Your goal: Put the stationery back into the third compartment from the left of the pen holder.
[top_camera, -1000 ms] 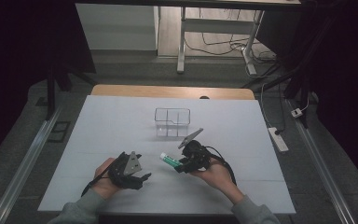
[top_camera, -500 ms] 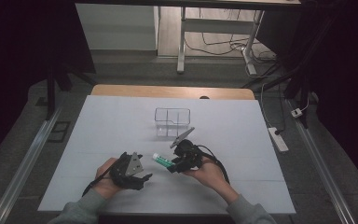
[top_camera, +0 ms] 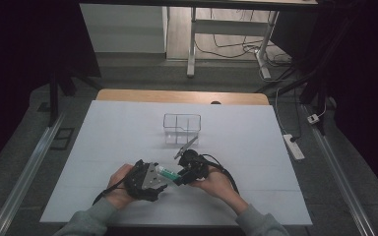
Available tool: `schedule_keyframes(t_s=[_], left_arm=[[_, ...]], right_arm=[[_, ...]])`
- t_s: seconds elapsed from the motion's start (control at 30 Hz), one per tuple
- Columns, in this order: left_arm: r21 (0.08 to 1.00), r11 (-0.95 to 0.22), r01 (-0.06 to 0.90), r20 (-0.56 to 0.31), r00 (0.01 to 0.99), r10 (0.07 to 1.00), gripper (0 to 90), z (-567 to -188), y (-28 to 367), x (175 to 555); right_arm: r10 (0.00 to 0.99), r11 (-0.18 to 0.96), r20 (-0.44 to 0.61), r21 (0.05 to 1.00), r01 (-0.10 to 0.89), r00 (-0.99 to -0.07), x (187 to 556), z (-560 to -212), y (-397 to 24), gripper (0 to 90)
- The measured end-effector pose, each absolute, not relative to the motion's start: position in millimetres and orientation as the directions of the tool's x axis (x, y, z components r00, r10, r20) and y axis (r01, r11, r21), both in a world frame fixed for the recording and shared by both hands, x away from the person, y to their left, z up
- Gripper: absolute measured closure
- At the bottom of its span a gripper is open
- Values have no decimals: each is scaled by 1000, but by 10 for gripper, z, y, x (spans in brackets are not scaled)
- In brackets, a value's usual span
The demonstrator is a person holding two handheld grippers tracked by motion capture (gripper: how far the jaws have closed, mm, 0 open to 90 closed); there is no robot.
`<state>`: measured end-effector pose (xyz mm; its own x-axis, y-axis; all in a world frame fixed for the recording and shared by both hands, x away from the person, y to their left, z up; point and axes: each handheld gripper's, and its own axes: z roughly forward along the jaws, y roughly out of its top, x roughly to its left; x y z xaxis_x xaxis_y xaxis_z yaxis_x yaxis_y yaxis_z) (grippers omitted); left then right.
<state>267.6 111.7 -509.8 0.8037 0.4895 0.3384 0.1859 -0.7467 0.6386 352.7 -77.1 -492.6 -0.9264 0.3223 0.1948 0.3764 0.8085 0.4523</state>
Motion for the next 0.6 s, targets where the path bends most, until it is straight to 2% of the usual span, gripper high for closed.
schedule_keyframes(t_s=[0.27, 0.53, 0.6], left_arm=[[606, -784, 135, 369, 826, 427, 299, -5116, 1012, 2687], [561, -819, 116, 342, 869, 357, 532, -5154, 1014, 2701], [594, -799, 99, 344, 866, 363, 666, -5103, 1053, 2683]], right_arm=[[279, 821, 211, 453, 347, -937, 3505, -4920, -751, 640], [252, 829, 208, 457, 322, -945, 3478, -4890, -743, 639], [267, 821, 201, 465, 331, -943, 3485, -4877, -760, 637]])
